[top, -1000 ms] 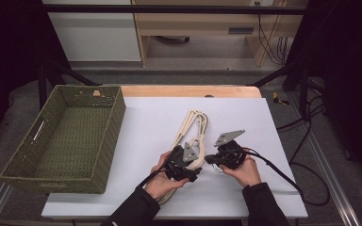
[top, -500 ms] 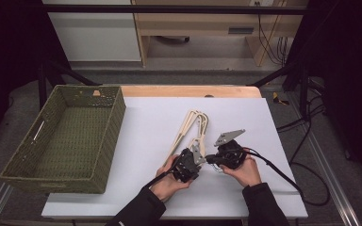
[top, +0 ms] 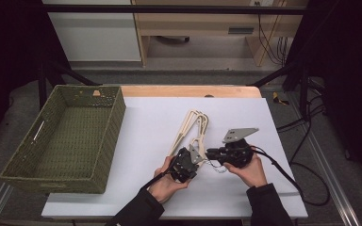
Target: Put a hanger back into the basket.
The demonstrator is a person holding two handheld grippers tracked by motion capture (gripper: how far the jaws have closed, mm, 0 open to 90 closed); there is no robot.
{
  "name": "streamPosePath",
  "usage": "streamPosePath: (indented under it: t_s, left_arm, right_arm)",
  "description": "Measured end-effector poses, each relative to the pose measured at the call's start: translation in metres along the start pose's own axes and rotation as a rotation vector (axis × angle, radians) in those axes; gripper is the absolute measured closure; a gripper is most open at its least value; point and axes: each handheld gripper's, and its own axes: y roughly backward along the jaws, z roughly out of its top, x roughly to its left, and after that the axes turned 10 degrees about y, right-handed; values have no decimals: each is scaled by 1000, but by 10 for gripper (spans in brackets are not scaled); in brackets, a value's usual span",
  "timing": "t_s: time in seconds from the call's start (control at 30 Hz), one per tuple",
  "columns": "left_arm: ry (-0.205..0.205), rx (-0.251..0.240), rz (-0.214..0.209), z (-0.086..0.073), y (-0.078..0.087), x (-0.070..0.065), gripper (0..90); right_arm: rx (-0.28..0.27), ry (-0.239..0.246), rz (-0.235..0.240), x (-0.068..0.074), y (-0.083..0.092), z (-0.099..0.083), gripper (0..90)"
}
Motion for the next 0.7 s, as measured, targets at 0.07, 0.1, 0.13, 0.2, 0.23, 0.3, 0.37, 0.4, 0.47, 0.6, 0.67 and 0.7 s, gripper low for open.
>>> streamPosePath:
  t_s: [0.07,0.1,0.13,0.2,0.23,0.3,0.37,0.4,0.47,0.6,0.67,0.7]
  left_arm:
    - [0,3,1,-1,5,2,749]
    - [12,-10,1,-2,7,3,750]
    - [14,-7,6,-3,11,4,752]
    - [21,-16,17,-4,17,7,756]
    - [27,-24,23,-4,21,9,758]
    - [43,-42,40,-6,33,16,769]
    - [45,-50,43,-7,37,19,773]
    - [50,-54,48,-7,41,22,777]
    - [50,-53,63,-8,49,28,787]
    - [67,-69,91,-11,63,41,808]
    - [79,-77,101,-12,68,47,818]
    - [86,-82,107,-13,71,51,823]
  right_arm:
    - [-75,-4,-43,-1,17,3,729]
    - [-103,-6,-71,-1,25,3,700]
    - [-129,-6,-102,-1,32,3,655]
    - [-170,-13,-163,-2,43,1,587]
    - [-191,-24,-192,-4,48,-1,549]
    - [-228,-66,-251,-9,58,-9,483]
    - [-232,-77,-264,-11,60,-12,455]
    - [-232,-85,-276,-13,62,-15,436]
    - [-227,-101,-304,-15,63,-22,380]
    - [-223,-138,-310,-20,62,-31,304]
    - [-230,-164,-306,-22,61,-34,269]
    - [-233,-171,-309,-23,61,-36,255]
